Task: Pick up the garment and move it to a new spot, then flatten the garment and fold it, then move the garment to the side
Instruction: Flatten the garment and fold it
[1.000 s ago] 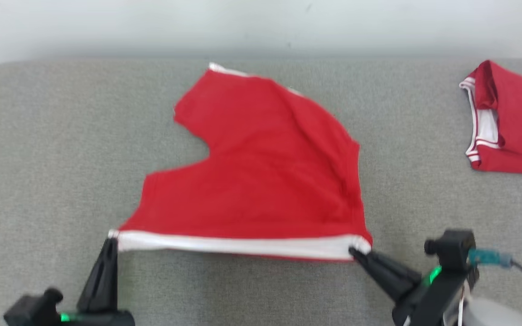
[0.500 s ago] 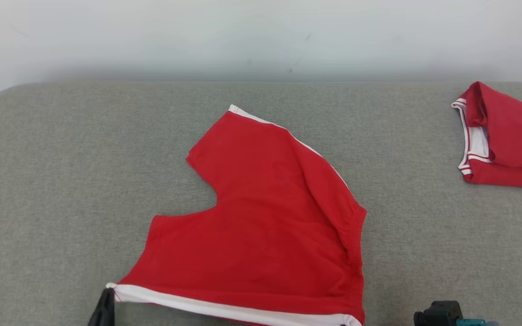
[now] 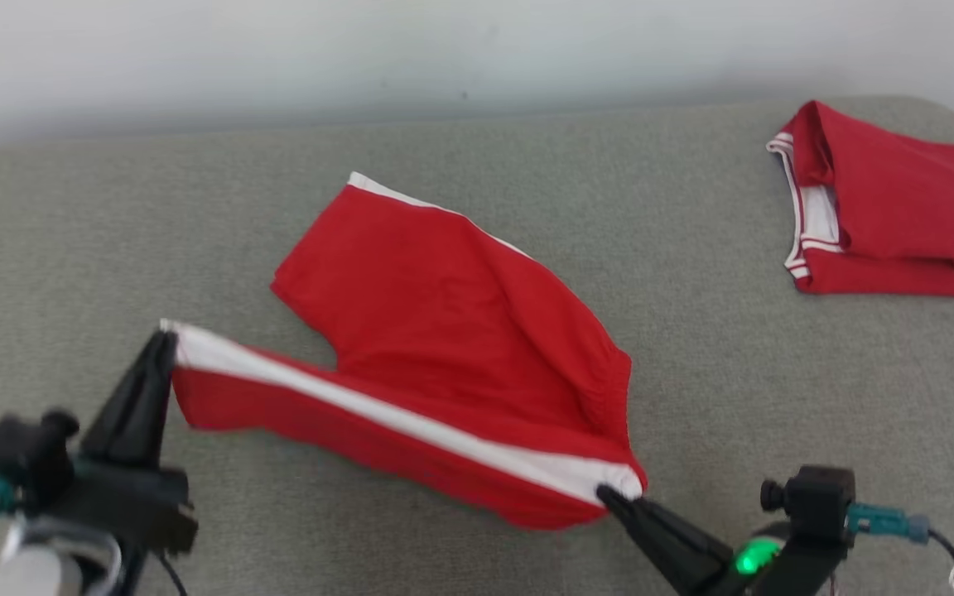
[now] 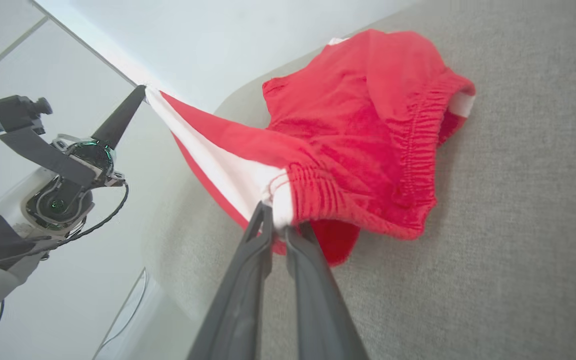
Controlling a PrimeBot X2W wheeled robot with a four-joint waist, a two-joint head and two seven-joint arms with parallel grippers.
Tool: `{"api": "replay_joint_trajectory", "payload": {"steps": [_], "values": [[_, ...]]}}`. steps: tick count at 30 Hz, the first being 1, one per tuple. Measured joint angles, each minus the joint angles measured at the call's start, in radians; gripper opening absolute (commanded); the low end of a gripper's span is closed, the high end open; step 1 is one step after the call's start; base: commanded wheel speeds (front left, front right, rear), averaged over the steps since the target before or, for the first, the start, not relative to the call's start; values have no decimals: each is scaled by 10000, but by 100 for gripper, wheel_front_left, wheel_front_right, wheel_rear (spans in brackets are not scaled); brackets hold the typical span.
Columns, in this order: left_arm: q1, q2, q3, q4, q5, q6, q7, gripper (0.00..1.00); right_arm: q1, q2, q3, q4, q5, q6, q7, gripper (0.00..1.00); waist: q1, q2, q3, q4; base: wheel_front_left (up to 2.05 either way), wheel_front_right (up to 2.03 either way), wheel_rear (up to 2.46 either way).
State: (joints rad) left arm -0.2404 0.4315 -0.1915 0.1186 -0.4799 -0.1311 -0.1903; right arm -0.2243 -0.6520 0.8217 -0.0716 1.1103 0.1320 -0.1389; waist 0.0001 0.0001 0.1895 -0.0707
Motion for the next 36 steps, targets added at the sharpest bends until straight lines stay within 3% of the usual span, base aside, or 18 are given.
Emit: {"api": "replay_joint_trajectory", "payload": {"steps": [9,17,29,36], "values": [[-3521,1461,-1799,1024,-692,0,1239,0,-1321,732,-451,134,571,0,-134,0,1,0,1004,-572,0,0,0],[-6263,2044,-3701,2568,-1323,-2,1569,0,-2402,1172,-639,775,652,0,-299,0,2,1,1932,-1041,0,0,0],[-8806,1919,-6209,4719,-2153,-6,1296,0,-3232,1908,-711,1672,550,-2,-470,0,1,1,2890,-1544,0,0,0],[-9399,1781,-6995,5660,-2510,-6,813,0,-3498,2163,-683,1827,324,-2,-495,0,0,1,3120,-1699,0,0,0]]}}
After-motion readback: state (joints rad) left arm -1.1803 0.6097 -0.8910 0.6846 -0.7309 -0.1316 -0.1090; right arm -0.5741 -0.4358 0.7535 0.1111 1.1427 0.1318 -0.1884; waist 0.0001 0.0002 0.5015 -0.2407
